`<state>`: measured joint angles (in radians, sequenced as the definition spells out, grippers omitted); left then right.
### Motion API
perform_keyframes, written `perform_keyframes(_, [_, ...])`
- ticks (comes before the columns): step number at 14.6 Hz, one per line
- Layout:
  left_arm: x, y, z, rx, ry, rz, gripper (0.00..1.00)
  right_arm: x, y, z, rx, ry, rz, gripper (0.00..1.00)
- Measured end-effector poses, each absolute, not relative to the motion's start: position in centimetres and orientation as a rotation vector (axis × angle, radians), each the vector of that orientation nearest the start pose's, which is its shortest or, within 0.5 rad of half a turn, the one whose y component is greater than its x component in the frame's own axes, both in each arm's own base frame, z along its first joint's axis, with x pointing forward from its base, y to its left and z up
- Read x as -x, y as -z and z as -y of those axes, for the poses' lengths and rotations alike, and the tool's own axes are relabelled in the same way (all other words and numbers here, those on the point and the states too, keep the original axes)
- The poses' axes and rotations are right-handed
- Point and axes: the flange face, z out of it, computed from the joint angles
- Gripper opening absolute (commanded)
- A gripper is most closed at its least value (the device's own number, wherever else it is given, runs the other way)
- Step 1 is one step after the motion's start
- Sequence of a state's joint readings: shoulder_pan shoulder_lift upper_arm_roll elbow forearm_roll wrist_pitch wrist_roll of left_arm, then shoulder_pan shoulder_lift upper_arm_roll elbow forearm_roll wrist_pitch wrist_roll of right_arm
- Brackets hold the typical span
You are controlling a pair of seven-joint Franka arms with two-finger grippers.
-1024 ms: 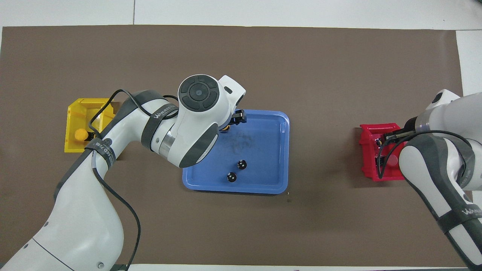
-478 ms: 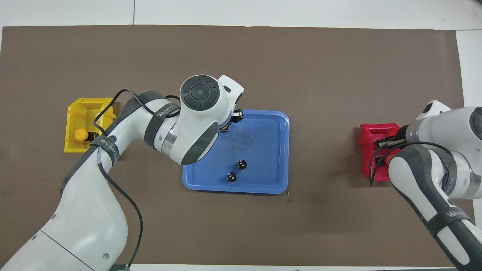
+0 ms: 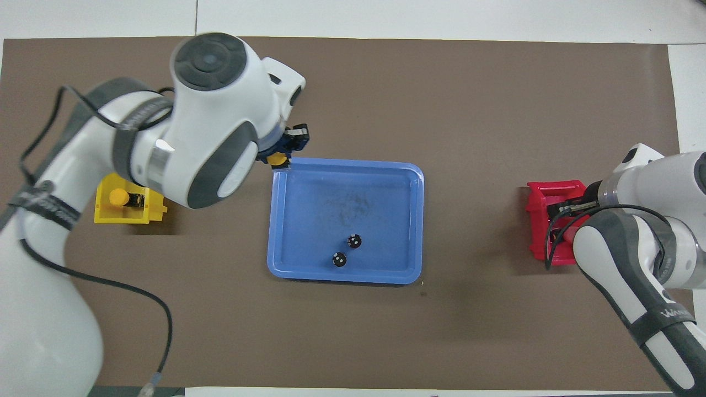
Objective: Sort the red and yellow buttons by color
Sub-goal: 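Carry the yellow button to the yellow bin with the left gripper, then lower the yellow button into the yellow bin and open the left gripper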
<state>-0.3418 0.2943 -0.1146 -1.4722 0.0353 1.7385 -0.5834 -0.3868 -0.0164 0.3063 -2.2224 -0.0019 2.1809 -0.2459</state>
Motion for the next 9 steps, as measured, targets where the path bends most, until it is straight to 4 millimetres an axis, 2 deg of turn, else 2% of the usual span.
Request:
perform_keyframes(2, [-60.6,-53.9,19.2,3.131,0.007,0.142,0.01,-53.1,-41.8,4.3,3.135,-0.044,0.26,1.0])
perform_keyframes(3, [-61.6,-54.6,15.1,3.135,0.023,0.107,0.01,-53.7,-44.2,4.3,3.136,-0.047,0.258,1.0])
perform_keyframes(4, [-62.4,-54.7,11.2,3.136,0.036,0.071,0.01,-54.1,-46.8,4.4,3.137,-0.051,0.255,1.0])
perform_keyframes(6, [-63.5,-53.4,4.7,3.136,0.058,0.011,0.01,-54.5,-51.7,4.6,3.137,-0.075,0.223,1.0])
perform_keyframes(7, [-63.7,-52.2,2.6,3.136,0.068,-0.01,0.01,-54.4,-53.8,4.7,3.14,-0.088,0.179,1.0])
perform_keyframes(9, [-63.6,-49.3,1.0,3.135,0.093,-0.028,0.01,-54.1,-58.3,4.5,3.149,-0.076,0.081,1.0])
